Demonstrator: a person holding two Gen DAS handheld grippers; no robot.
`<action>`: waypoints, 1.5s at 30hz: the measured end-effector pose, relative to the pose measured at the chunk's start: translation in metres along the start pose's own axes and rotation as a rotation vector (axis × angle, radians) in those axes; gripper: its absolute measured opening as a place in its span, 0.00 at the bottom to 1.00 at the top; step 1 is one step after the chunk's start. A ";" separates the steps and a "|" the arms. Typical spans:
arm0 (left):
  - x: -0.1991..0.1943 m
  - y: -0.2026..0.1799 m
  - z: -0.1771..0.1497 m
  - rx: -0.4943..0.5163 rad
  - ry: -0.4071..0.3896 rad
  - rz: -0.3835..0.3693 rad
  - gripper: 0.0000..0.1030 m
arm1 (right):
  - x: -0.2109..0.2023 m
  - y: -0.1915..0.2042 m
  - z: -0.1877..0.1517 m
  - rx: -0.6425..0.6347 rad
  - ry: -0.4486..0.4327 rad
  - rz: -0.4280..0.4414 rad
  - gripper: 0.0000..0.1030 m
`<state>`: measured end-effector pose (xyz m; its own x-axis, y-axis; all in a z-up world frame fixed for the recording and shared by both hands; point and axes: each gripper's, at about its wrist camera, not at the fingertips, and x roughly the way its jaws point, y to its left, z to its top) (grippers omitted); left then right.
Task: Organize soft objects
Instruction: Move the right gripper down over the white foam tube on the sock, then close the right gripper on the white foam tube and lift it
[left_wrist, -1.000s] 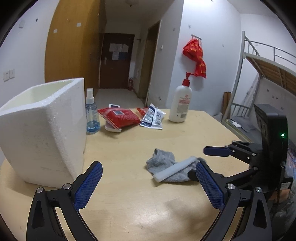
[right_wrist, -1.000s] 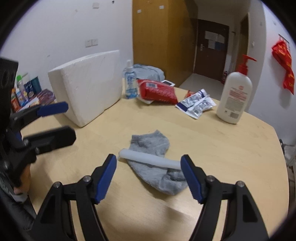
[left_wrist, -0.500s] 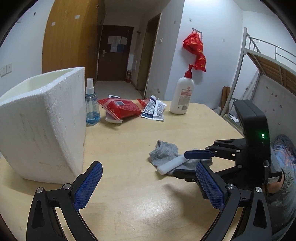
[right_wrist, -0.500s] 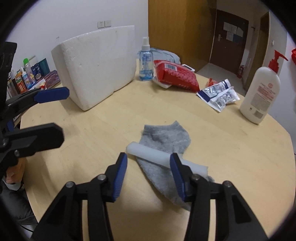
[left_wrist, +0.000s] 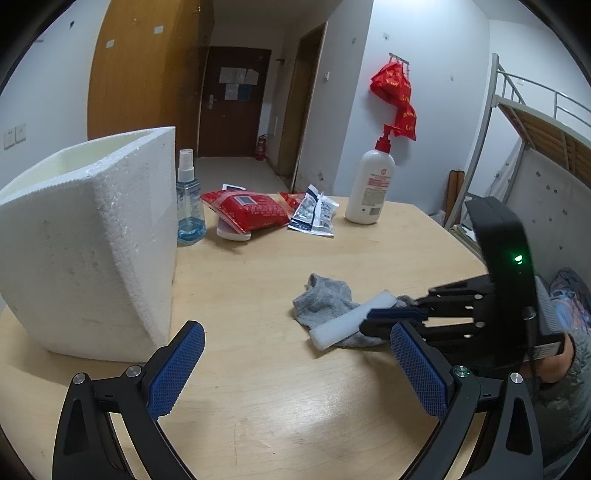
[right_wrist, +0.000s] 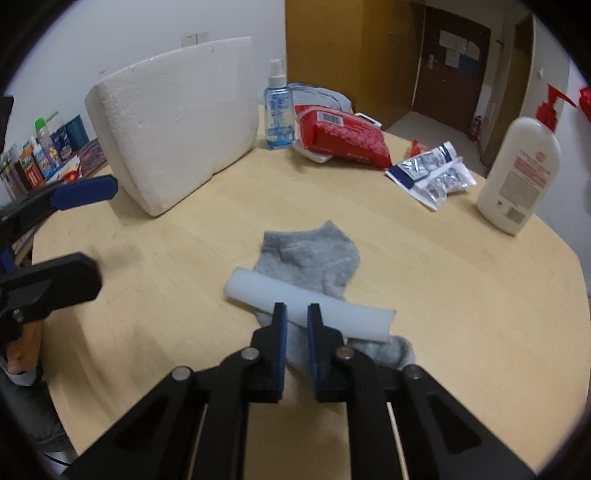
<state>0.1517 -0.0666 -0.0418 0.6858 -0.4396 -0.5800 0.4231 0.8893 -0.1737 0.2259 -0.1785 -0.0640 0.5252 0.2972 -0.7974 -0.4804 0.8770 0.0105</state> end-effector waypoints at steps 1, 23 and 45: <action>-0.001 0.000 0.000 0.000 -0.001 0.000 0.98 | -0.001 -0.001 -0.001 0.013 0.008 0.013 0.13; 0.000 0.001 0.002 0.000 -0.006 -0.009 0.98 | -0.007 -0.019 0.001 -0.179 0.020 -0.011 0.46; 0.000 0.005 0.002 -0.009 -0.007 0.010 0.98 | -0.005 0.002 -0.019 -0.202 0.128 0.094 0.44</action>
<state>0.1547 -0.0625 -0.0406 0.6941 -0.4317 -0.5761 0.4108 0.8947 -0.1756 0.2092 -0.1852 -0.0711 0.3844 0.3124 -0.8687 -0.6604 0.7506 -0.0223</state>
